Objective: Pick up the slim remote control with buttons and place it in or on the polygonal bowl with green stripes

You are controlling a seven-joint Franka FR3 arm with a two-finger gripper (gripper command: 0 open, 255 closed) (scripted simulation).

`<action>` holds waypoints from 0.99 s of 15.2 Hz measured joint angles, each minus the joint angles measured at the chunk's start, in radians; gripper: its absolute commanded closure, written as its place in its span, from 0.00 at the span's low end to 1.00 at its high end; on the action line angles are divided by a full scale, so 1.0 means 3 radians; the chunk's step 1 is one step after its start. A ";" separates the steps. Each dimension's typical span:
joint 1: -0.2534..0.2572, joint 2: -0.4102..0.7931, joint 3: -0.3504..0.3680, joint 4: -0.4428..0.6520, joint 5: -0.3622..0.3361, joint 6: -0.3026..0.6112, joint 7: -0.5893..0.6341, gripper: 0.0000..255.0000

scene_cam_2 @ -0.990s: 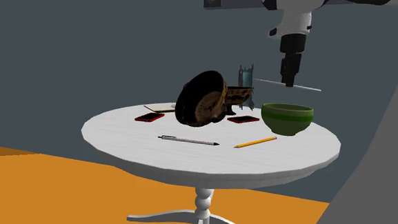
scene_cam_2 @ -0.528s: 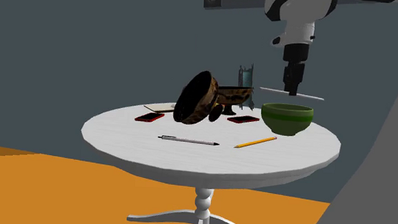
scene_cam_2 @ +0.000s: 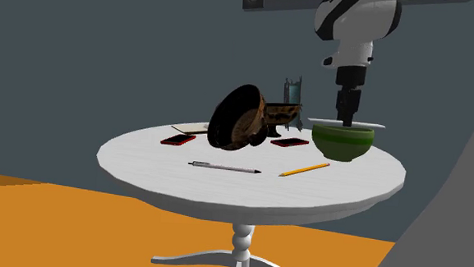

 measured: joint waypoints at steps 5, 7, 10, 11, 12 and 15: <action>0.0001 -0.0020 0.0007 -0.0027 -0.0007 0.0020 0.0010 1.00; 0.0001 -0.0011 0.0004 -0.0031 -0.0006 0.0020 0.0006 0.00; 0.0001 -0.0004 0.0004 -0.0038 -0.0005 0.0020 0.0006 0.00; 0.0001 -0.0003 0.0004 -0.0038 -0.0005 0.0020 0.0006 0.00; 0.0002 -0.0003 0.0004 -0.0039 -0.0004 0.0021 0.0007 0.00; 0.0010 0.0081 -0.0005 0.0265 0.0039 -0.0208 -0.0021 0.00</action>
